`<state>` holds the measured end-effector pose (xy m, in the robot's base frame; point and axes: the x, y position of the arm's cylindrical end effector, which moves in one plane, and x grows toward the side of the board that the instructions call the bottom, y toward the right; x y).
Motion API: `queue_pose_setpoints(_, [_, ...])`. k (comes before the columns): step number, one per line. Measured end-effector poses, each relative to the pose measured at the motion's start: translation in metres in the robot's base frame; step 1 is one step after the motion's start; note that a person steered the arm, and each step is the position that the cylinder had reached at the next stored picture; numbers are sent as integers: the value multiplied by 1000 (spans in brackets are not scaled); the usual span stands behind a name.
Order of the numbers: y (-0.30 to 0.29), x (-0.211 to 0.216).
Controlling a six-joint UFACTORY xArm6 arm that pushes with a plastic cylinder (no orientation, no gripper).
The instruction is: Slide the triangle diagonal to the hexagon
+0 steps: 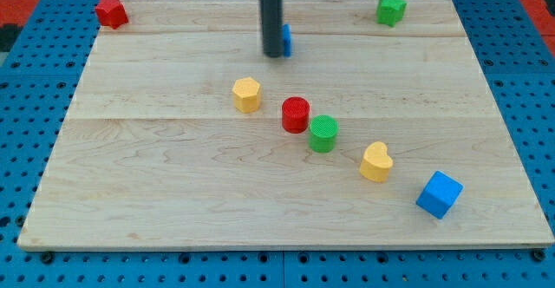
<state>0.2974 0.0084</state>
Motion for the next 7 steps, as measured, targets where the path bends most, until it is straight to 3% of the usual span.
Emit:
queue_pose_setpoints(2, [-86, -15])
queue_pose_setpoints(3, [-53, -51])
queue_pose_setpoints(5, [51, -29])
queue_pose_setpoints(7, [64, -35])
